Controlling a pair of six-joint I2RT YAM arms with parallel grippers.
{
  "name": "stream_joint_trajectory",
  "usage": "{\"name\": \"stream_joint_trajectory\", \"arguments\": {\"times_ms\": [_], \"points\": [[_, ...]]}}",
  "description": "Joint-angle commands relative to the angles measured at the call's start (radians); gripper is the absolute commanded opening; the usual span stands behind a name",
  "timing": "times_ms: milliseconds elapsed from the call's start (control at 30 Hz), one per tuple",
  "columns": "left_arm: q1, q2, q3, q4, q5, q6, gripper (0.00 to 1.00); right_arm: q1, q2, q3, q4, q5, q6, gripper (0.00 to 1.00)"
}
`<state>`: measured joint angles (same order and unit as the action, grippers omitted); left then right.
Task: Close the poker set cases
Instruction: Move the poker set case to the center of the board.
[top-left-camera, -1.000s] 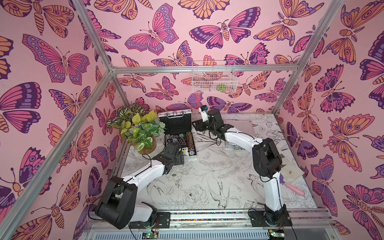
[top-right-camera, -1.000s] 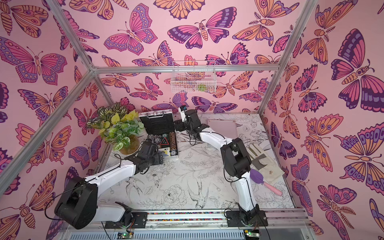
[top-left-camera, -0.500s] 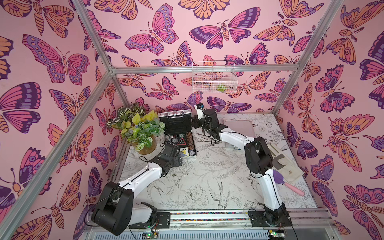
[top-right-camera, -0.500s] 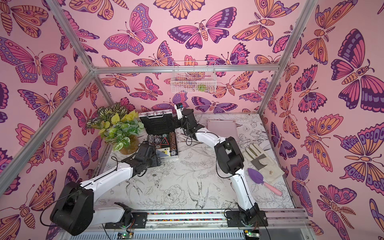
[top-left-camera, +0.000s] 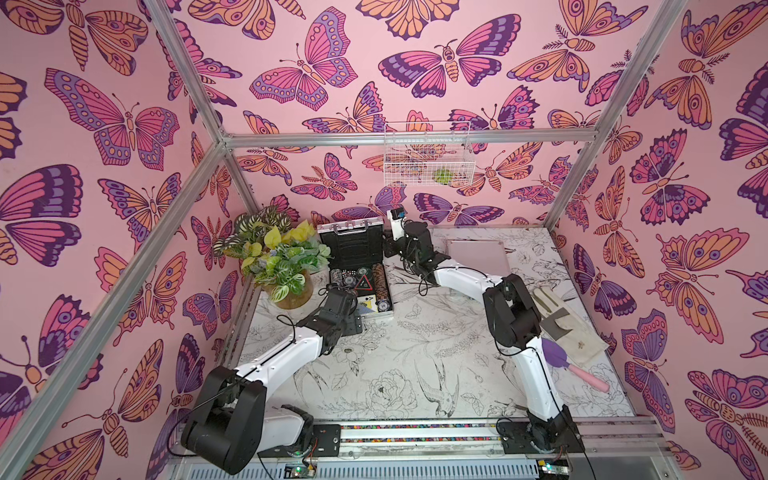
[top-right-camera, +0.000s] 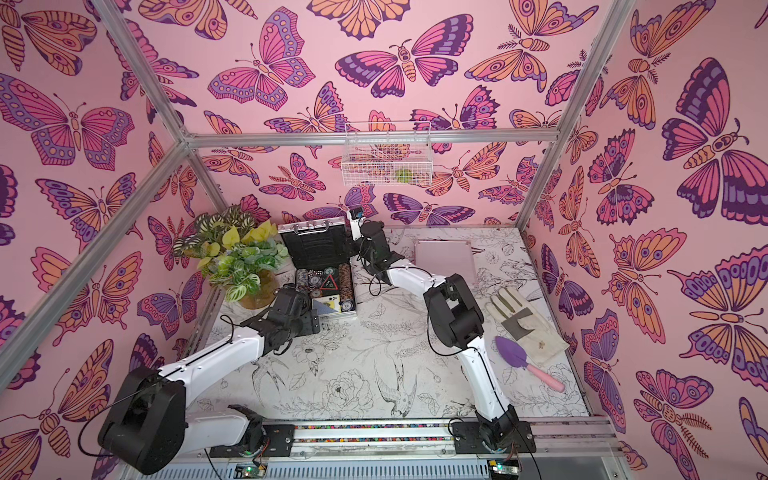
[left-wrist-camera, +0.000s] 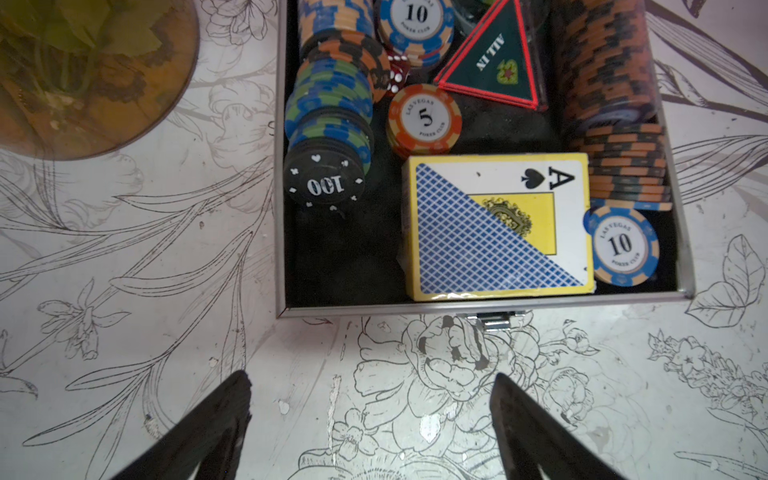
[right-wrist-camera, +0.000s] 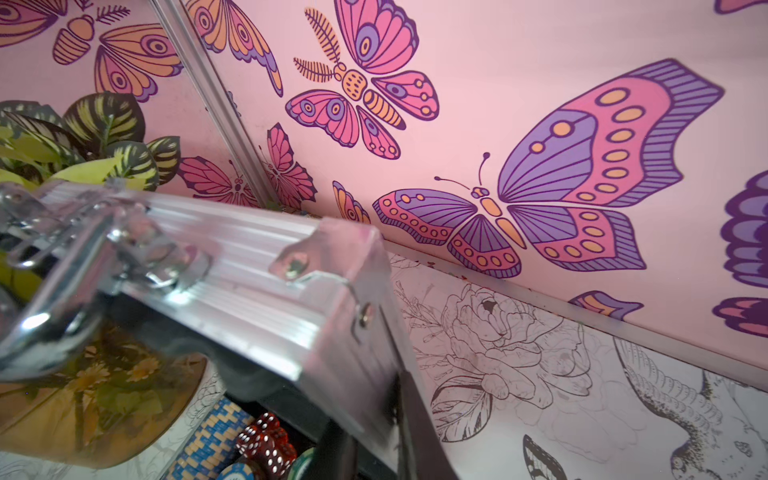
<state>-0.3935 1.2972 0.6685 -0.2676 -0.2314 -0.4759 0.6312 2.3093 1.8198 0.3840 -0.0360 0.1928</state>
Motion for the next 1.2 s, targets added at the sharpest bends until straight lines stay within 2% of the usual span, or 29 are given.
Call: {"name": "stream_joint_trajectory", "arguments": {"times_ms": [0,100,333,800,1033,1167], "points": [[0.006,-0.013,-0.018,-0.028,0.001,0.005,0.9,0.0,-0.034,-0.03,0.04,0.053,0.001,0.12],[0.006,-0.01,-0.02,-0.028,0.003,0.005,0.9,0.0,-0.044,-0.043,0.043,0.071,-0.009,0.0],[0.005,-0.013,-0.027,-0.028,0.004,0.008,0.9,0.001,-0.079,-0.074,0.033,0.134,-0.038,0.0],[0.006,0.0,-0.024,-0.025,0.017,0.016,0.89,0.001,-0.215,-0.257,0.044,0.418,-0.147,0.0],[-0.002,0.043,-0.013,-0.003,0.092,0.05,0.89,-0.005,-0.279,-0.311,-0.025,0.534,-0.178,0.0],[-0.03,0.062,-0.006,0.026,0.12,0.08,0.89,-0.021,-0.318,-0.37,-0.034,0.531,-0.181,0.0]]}}
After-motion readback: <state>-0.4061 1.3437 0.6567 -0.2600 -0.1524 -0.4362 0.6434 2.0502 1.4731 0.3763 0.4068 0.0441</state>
